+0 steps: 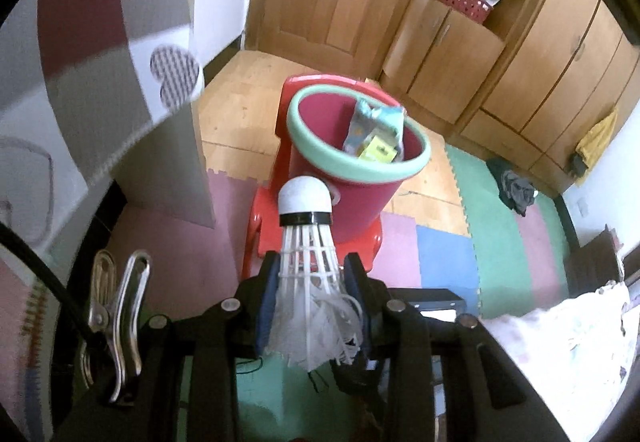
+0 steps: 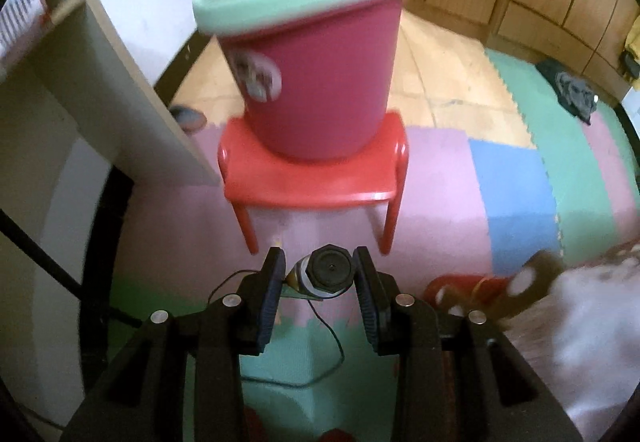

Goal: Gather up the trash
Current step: 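Bring the held shuttlecock and tube above the red bucket's opening with both grippers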

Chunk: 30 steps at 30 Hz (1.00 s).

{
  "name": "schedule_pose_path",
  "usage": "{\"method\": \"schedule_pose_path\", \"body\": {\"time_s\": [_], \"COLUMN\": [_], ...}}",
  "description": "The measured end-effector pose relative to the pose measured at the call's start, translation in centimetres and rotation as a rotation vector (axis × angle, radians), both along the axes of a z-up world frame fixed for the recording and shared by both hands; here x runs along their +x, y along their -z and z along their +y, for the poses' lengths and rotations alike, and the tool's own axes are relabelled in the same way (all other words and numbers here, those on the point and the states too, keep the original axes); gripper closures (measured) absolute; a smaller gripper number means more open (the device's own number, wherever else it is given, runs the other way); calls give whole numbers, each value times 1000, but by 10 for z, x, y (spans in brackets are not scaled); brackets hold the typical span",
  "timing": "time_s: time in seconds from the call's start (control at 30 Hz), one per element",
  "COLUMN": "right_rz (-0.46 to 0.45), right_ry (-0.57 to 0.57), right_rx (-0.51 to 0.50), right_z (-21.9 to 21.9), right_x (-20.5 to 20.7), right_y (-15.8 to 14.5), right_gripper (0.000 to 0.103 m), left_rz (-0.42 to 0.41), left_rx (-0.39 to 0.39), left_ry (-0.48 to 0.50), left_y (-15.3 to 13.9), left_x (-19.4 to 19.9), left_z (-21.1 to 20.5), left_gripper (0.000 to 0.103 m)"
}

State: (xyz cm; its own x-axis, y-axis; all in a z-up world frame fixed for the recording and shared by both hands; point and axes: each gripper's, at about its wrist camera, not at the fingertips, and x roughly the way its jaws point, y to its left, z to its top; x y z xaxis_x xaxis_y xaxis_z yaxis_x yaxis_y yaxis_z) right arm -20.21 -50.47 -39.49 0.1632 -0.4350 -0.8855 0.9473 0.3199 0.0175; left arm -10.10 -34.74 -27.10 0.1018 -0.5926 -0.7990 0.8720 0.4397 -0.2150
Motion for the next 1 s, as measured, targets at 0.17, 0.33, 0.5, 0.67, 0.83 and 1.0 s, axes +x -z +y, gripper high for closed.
{"method": "schedule_pose_path", "body": {"time_s": [0.17, 0.33, 0.5, 0.67, 0.83, 1.0], "right_rz": [-26, -59, -76, -94, -107, -81], "right_ry": [-17, -27, -40, -31, -16, -23], "right_rx": [-61, -116, -172, -204, -216, -247], "right_z": [-8, -19, -27, -42, -66, -98], "right_x": [-3, -6, -6, -9, -8, 5], "right_y": [-52, -98, -147, -183, -206, -212], "right_gripper": [67, 67, 67, 67, 67, 67], "left_rz": [-28, -53, -60, -78, -69, -34], "left_rx": [-11, -15, -26, -40, -60, -65], "left_ry": [-10, -16, -22, -9, 4, 41], "left_y": [-38, -68, -94, -121, -140, -142], "left_x": [-8, -14, -16, -18, -9, 7], "left_z": [-4, -11, -20, -36, -61, -102], "left_gripper": [69, 69, 69, 69, 69, 69]}}
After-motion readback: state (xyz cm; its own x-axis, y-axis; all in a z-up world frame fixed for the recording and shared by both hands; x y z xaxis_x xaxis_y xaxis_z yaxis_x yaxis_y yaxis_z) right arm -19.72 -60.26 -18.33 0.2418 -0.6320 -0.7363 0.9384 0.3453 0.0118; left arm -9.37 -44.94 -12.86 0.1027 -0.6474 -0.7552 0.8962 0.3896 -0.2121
